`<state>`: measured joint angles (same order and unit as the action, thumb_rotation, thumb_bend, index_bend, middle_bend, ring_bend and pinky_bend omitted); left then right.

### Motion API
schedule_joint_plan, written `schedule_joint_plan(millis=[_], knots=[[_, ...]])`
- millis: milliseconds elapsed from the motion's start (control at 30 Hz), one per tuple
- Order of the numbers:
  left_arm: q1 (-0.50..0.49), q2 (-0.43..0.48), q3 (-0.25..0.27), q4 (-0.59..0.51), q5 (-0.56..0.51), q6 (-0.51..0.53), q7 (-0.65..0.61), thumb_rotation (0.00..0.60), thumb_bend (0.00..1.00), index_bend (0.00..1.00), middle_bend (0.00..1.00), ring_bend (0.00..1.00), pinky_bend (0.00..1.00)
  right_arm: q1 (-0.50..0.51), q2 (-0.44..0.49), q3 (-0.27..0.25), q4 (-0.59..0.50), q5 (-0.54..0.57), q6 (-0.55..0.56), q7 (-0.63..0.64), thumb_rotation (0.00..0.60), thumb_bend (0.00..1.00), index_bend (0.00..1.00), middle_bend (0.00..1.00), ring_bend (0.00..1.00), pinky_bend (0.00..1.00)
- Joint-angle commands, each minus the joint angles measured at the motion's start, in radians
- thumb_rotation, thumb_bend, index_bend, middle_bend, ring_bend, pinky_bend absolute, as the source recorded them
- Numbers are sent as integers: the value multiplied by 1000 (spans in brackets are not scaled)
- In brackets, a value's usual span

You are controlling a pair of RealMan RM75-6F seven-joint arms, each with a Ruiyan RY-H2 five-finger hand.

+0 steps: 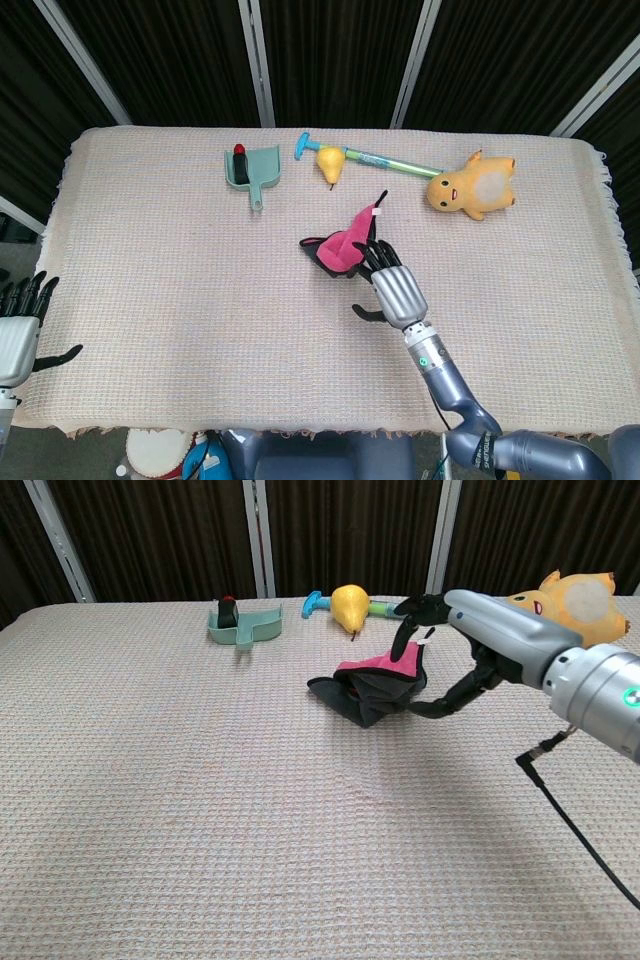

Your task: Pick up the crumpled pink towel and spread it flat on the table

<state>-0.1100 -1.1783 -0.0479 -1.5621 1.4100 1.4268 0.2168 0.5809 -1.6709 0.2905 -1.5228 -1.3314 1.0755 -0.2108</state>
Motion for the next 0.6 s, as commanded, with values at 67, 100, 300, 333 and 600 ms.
schedule_joint_plan(millis=[67, 100, 300, 333, 600], knots=[[1, -1, -1, 4, -4, 0, -3, 600, 0, 0, 0, 0, 0, 44, -49, 37, 29, 47, -16, -26, 600, 257, 394, 125, 13, 61], [1, -1, -2, 6, -5, 0, -3, 600, 0, 0, 0, 0, 0, 54, -59, 44, 38, 55, -16, -32, 600, 256, 394, 125, 13, 61], [0, -1, -3, 8, -9, -2, -6, 600, 0, 0, 0, 0, 0, 94, -100, 64, 75, 91, -23, -54, 600, 256, 394, 130, 13, 61], [0, -1, -3, 8, -9, -2, -6, 600, 0, 0, 0, 0, 0, 99, -104, 64, 80, 94, -24, -57, 600, 256, 394, 131, 13, 61], [0, 1, -3, 5, -5, 1, -11, 600, 0, 0, 0, 0, 0, 133, -141, 67, 134, 139, -37, -84, 600, 268, 424, 145, 14, 61]])
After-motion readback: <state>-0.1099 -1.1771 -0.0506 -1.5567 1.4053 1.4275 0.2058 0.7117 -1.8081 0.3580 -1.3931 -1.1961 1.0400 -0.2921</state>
